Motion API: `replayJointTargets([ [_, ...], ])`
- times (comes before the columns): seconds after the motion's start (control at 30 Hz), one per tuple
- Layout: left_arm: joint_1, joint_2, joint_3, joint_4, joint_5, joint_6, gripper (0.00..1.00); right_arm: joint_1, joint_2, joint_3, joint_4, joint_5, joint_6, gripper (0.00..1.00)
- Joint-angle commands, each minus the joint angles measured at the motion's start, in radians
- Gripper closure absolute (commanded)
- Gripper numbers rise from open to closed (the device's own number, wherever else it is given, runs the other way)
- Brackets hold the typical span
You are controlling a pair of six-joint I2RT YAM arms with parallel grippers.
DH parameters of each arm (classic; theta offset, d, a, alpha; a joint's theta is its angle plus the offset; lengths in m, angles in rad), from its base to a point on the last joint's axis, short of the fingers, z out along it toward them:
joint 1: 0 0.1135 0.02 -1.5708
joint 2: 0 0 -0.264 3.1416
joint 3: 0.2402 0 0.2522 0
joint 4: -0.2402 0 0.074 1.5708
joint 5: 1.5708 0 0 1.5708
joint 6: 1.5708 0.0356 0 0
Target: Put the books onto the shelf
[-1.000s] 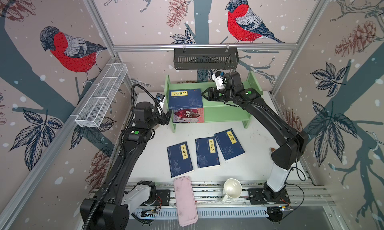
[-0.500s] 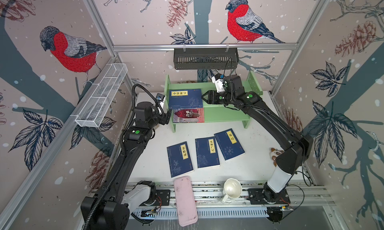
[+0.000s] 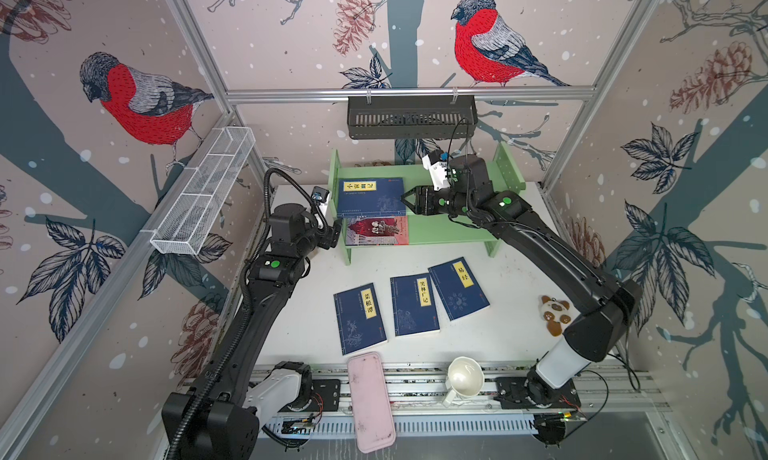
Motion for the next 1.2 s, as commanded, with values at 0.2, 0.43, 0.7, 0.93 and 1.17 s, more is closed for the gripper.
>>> replayJointTargets([
  [0.2, 0.002, -0.005, -0.007, 0.060, 0.001, -0.008, 0.23, 0.058, -0.020, -0.031, 0.039, -0.045, -0.013, 0.46],
  [0.43, 0.002, -0.009, -0.007, 0.056, 0.003, -0.007, 0.23, 0.074, -0.025, -0.083, 0.068, -0.079, 0.004, 0.58],
  [0.7, 0.002, -0.013, -0.010, 0.052, 0.001, -0.004, 0.22, 0.073, 0.023, -0.061, 0.057, -0.097, -0.008, 0.64],
  [0.93, 0.002, -0.017, -0.007, 0.049, -0.002, -0.002, 0.22, 0.066, 0.071, -0.015, 0.022, -0.110, -0.025, 0.66],
  [1.17, 0.002, -0.019, -0.008, 0.051, -0.002, -0.005, 0.22, 0.054, 0.086, -0.010, 0.016, -0.120, -0.028, 0.67],
])
